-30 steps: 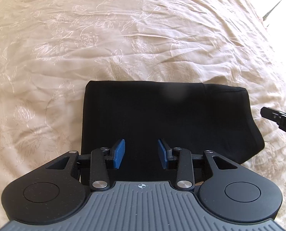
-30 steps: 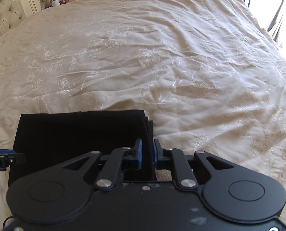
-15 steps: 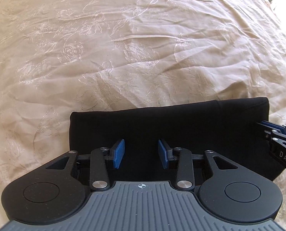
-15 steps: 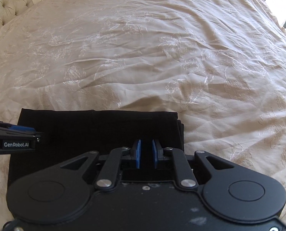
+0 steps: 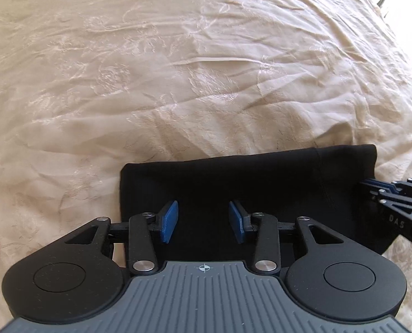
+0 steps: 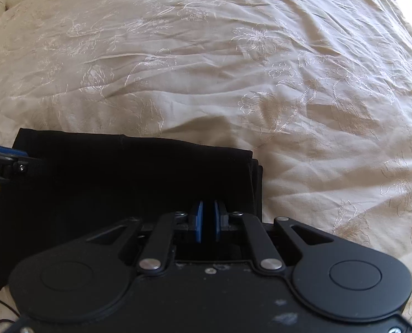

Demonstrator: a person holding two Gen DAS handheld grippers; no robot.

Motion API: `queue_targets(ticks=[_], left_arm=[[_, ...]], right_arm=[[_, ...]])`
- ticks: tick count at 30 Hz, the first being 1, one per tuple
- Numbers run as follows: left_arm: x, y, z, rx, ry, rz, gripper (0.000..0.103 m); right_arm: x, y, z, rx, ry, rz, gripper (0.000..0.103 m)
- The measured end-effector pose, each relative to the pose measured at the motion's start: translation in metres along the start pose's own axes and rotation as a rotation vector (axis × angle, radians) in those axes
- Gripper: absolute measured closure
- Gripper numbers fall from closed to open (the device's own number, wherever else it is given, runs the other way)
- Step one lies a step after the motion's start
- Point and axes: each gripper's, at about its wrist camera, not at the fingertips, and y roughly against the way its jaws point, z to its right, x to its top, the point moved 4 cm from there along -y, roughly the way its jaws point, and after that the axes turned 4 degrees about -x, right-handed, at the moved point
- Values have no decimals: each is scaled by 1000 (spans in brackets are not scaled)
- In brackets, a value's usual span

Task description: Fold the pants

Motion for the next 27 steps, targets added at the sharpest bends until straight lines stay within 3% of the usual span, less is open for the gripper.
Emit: queue_targets(ticks=[2, 10, 16, 22, 27], left_arm=[[-19, 17, -4, 25, -7, 24, 64], [-103, 44, 5, 95, -93, 22, 64], [-123, 27, 12, 166, -164, 7, 62], [-131, 17, -12, 143, -28, -38, 53], [-143, 19, -19, 119, 4, -53, 53]], right_arm=[[-3, 15, 6, 13, -25, 33, 89], [-35, 71, 7, 61, -79, 108, 88], [-52, 82, -2, 73, -100, 92, 88], [-54, 81, -2, 52, -98, 76, 88], [-52, 80, -4, 48, -73, 81, 88]])
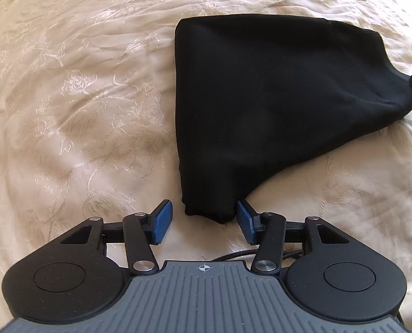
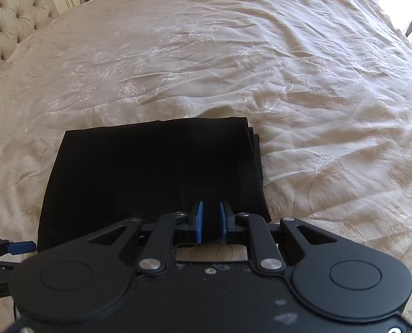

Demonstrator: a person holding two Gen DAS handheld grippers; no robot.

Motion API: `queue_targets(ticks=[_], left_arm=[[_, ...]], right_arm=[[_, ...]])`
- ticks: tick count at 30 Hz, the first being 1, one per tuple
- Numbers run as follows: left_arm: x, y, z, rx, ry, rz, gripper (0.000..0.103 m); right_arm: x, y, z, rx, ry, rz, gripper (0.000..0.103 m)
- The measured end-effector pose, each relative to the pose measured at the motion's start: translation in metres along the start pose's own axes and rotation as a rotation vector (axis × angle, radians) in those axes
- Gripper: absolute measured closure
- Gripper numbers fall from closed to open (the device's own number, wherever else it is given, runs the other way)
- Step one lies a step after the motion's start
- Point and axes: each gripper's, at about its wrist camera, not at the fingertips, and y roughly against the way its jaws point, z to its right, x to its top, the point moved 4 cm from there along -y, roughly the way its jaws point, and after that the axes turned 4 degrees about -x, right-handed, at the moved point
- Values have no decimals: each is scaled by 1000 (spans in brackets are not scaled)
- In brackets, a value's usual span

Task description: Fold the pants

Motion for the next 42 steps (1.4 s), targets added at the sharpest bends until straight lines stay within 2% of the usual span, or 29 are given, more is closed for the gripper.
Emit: queue_targets(ticks=[3, 4, 6, 8, 11, 12, 14, 16, 18, 21, 23, 25, 28, 34, 40, 42], left_arm=[[-4, -3, -6, -17, 35, -15, 53], [-5, -3, -7, -21, 41, -17, 53], [-4, 0, -7, -25, 36, -20, 53], [-3, 11, -6, -26, 24, 0, 53], [3, 37, -3, -35, 14, 72, 54], [7, 45, -3, -42, 14, 102, 54], [19, 58, -1, -65, 26, 155, 53], [32, 60, -1, -91, 43, 176, 52], [48, 52, -2, -111, 64, 173, 51], [66, 32, -2, -127, 91, 158, 50], [70, 19, -2, -125, 100, 135, 50], [74, 4, -3, -123, 104, 103, 50], [73, -13, -7, -103, 98, 83, 40], [76, -30, -18, -195, 168, 64, 25], [89, -41, -9, -192, 143, 57, 6], [93, -46, -8, -195, 167, 38, 1]], right_arm=[[-9, -16, 2, -39, 40, -41, 90], [-16, -26, 7, -63, 41, -77, 98], [-27, -38, 15, -68, 15, -137, 101], [-28, -30, 19, -40, -7, -117, 99], [-21, -8, 22, -27, -12, -44, 85], [-18, -2, 24, -34, -13, -15, 77], [-9, 5, 28, -42, -16, 30, 72], [0, 2, 34, -53, -23, 45, 66], [7, -11, 39, -39, -33, 26, 64], [13, -38, 44, 21, -44, -50, 63], [16, -56, 48, 28, -65, -103, 63], [17, -64, 52, 40, -90, -113, 61], [21, -72, 53, 54, -105, -121, 58], [24, -88, 56, 100, -162, -133, 51], [23, -97, 62, 151, -239, -129, 45], [21, -98, 63, 164, -257, -124, 42]])
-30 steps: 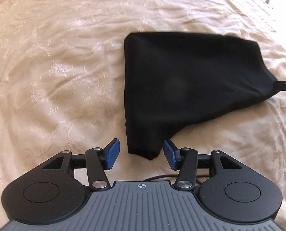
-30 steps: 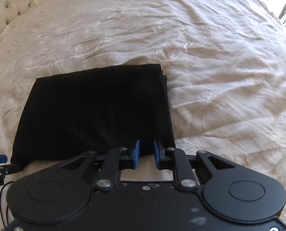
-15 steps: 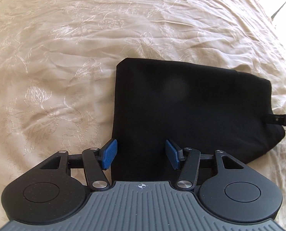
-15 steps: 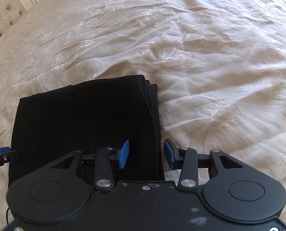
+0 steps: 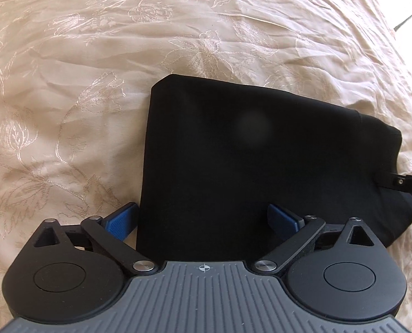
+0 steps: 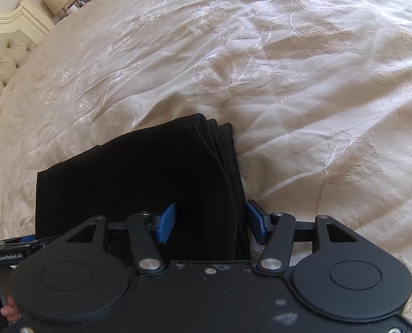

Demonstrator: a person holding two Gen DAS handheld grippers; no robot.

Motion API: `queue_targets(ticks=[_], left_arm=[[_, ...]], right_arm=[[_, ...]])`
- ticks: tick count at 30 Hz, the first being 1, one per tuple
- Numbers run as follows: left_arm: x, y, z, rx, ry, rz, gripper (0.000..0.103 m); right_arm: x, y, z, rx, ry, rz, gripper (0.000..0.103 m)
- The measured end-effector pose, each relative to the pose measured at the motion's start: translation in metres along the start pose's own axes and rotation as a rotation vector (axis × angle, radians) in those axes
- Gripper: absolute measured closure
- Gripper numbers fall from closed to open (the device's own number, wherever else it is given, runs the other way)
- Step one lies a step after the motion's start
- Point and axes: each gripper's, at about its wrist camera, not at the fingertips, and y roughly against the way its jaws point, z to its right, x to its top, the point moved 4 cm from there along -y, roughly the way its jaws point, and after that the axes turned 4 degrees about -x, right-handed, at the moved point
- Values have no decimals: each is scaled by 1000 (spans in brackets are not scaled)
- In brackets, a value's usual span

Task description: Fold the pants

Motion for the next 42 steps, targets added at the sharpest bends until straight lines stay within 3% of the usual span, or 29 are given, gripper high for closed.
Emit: queue_targets(ticks=[5, 7, 8, 9, 11, 12, 15, 19, 24, 29, 37, 42], left_arm=[[5, -1, -6, -12, 91, -8, 2], [2, 5, -3, 10, 75, 18, 16], [0, 9, -2, 20, 69, 38, 29], [-2, 14, -2, 18, 67, 56, 51], [-7, 25, -1, 29, 69, 88, 74], [-8, 29, 0, 27, 67, 98, 79], [-13, 43, 8, 53, 26, 133, 82], [-15, 59, 21, 123, -69, 180, 85], [-18, 79, -9, 128, -42, 179, 87], [-33, 110, -75, 164, -1, 175, 87], [-63, 161, -222, 264, 131, 163, 87], [-72, 180, -290, 290, 200, 168, 86]], right_arm=[[-2, 1, 0, 10, -11, -4, 41], [-3, 2, -2, 20, -8, -18, 43], [-3, 4, -4, 17, 9, -16, 45], [-4, 5, -8, 11, 27, -13, 51], [-5, 11, -12, -7, 41, 3, 61], [-5, 14, -15, -14, 38, 11, 67], [-6, 28, -20, -21, 16, 34, 79], [-14, 43, -38, -48, 41, 45, 80], [-31, 53, -72, -34, 53, 36, 80], [-59, 41, -137, 2, 87, -9, 80], [-112, -3, -300, 80, 250, -81, 80], [-130, -27, -389, 126, 365, -87, 80]])
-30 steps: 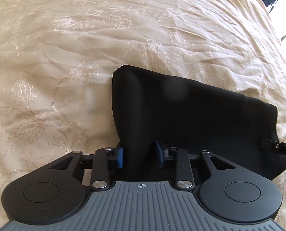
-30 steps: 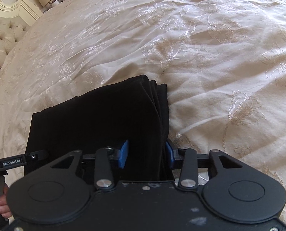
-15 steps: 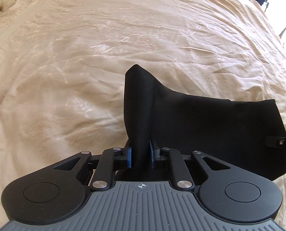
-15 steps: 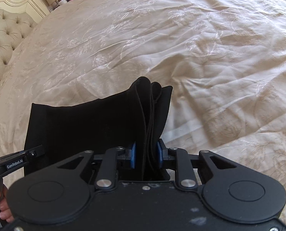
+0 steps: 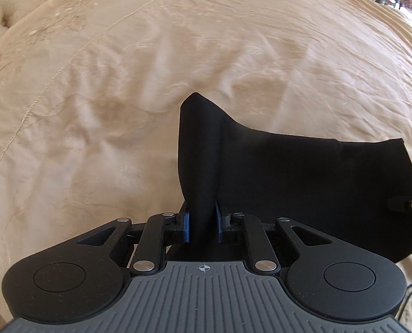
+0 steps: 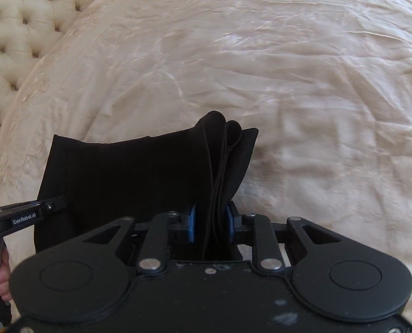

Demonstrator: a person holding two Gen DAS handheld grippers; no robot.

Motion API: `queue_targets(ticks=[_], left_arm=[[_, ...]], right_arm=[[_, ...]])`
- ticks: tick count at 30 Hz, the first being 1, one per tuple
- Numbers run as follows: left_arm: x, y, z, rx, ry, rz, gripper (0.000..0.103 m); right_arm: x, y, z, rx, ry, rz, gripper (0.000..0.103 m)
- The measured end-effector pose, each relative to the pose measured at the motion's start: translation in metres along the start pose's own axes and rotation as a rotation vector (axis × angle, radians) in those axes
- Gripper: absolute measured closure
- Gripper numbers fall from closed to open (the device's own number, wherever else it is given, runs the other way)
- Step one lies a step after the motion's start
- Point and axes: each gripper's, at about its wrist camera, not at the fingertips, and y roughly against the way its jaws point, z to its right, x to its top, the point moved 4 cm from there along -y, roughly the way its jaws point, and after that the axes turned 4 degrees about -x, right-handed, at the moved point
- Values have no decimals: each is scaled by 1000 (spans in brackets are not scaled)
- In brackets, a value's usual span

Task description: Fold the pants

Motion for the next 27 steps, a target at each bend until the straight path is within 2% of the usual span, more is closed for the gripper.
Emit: queue_targets(ticks=[2, 3, 4, 6, 9, 13, 15, 20, 23, 27], left_arm=[[0, -6, -21, -13, 33, -18, 83], [0, -9, -27, -22, 45, -28, 77], [-2, -11, -33, -29, 57, -36, 76], [-3, -14, -39, -20, 53, -38, 73], [-4, -19, -45, 32, 38, -38, 73], [-8, -17, -50, 12, 66, -40, 73], [-8, -9, -51, 20, 68, -20, 73], [-11, 23, -39, 30, 67, 44, 73], [-17, 48, -22, 45, 66, 82, 68], [-29, 75, 3, 61, 91, 68, 60]], right_arm=[[4, -12, -22, -8, 37, 3, 79], [6, -17, -28, -24, 48, 2, 77], [8, -24, -33, -63, 61, -2, 72], [9, -32, -32, -141, 52, -6, 67], [5, -29, -19, -213, -23, 5, 66], [2, -16, -9, -241, -48, 22, 66], [4, -1, -15, -242, -28, 69, 62], [4, 44, -29, -220, 2, 167, 61], [-4, 67, -47, -215, 59, 216, 61], [-27, 94, -64, -243, 94, 235, 61]])
